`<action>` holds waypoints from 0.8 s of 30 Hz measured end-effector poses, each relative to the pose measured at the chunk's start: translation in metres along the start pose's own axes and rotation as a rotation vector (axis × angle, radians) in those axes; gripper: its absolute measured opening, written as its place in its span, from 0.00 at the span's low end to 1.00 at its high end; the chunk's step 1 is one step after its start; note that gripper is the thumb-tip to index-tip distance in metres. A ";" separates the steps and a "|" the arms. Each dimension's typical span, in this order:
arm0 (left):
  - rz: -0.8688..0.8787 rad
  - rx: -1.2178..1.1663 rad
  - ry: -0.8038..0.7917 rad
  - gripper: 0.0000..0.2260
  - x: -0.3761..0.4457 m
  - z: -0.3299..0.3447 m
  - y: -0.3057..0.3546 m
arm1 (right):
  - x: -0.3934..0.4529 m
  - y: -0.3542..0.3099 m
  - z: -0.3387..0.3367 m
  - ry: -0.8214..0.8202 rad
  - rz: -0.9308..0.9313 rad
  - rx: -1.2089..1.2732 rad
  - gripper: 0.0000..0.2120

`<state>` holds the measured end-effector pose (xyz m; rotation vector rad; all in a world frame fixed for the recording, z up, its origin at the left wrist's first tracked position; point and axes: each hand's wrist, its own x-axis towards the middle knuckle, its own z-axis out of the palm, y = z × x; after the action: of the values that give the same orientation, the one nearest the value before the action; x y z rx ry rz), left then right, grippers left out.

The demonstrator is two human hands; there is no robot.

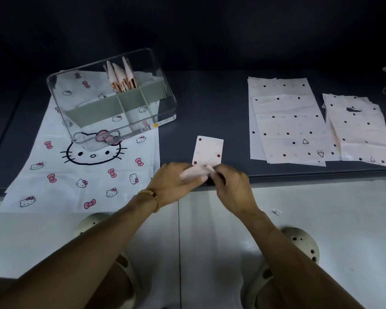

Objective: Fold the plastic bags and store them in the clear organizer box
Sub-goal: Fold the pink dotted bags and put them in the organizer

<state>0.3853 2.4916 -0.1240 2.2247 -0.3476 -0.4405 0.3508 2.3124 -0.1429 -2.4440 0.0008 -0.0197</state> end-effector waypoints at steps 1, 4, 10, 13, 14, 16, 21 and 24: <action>-0.049 -0.116 0.009 0.10 0.003 -0.002 0.000 | 0.004 0.002 -0.002 0.001 0.083 0.084 0.04; -0.162 -0.177 0.038 0.11 0.015 0.000 -0.002 | 0.017 0.005 -0.008 -0.004 0.282 0.265 0.07; -0.289 0.023 0.166 0.17 0.037 0.013 0.000 | 0.040 0.003 0.003 0.092 0.473 0.193 0.04; -0.337 0.039 0.193 0.14 0.044 0.014 0.002 | 0.047 0.003 0.005 0.079 0.520 0.109 0.05; -0.347 0.057 0.190 0.13 0.046 0.014 0.002 | 0.048 0.003 0.005 0.076 0.519 0.098 0.05; -0.336 0.122 0.179 0.12 0.049 0.015 0.002 | 0.048 0.002 0.005 0.083 0.497 0.100 0.05; -0.313 0.294 0.158 0.10 0.052 0.017 0.001 | 0.051 0.005 0.004 0.034 0.498 0.069 0.09; -0.162 0.534 0.266 0.16 0.054 0.013 0.000 | 0.053 0.007 0.003 -0.011 0.484 0.059 0.07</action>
<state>0.4283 2.4622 -0.1422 2.8060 -0.1522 -0.1356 0.4043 2.3087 -0.1493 -2.3241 0.5758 0.2049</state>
